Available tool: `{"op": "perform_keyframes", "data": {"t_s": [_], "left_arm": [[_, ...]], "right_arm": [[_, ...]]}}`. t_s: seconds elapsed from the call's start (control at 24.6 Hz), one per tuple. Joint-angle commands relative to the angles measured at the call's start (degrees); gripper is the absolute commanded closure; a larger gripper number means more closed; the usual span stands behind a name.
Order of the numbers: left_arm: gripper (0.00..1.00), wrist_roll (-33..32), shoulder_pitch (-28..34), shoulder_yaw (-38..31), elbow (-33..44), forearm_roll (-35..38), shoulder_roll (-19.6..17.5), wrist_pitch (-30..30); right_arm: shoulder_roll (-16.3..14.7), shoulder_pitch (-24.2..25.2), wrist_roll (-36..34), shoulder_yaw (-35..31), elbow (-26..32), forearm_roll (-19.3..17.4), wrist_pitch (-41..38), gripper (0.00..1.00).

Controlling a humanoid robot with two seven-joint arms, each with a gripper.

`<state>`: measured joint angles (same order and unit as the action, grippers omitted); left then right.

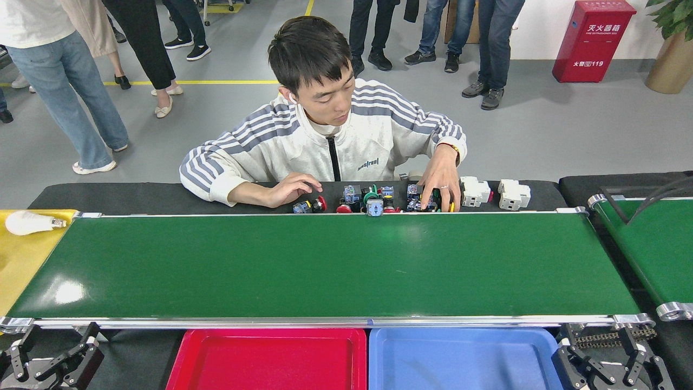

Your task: Pick switch part from conveyor to tray

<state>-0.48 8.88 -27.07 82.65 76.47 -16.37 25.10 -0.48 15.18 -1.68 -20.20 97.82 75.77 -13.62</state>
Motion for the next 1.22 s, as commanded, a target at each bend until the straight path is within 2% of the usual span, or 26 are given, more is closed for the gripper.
{"op": "perform_keyframes", "data": {"t_s": [0.0, 0.32, 1.18], "left_arm": [[0.00, 0.5, -0.2, -0.2, 0.4, -0.2, -0.4, 0.0], [0.00, 0.6, -1.1, -0.4, 0.1, -0.3, -0.4, 0.0], [0.00, 0.7, -1.7, -0.4, 0.5, -0.4, -0.9, 0.0]], "right_arm": [[-0.5, -0.1, -0.4, -0.1, 0.5, -0.2, -1.0, 0.01], [-0.5, -0.2, -0.5, -0.1, 0.4, -0.2, -3.2, 0.01], [-0.5, 0.3, -0.4, -0.2, 0.3, -0.2, -3.4, 0.01]]}}
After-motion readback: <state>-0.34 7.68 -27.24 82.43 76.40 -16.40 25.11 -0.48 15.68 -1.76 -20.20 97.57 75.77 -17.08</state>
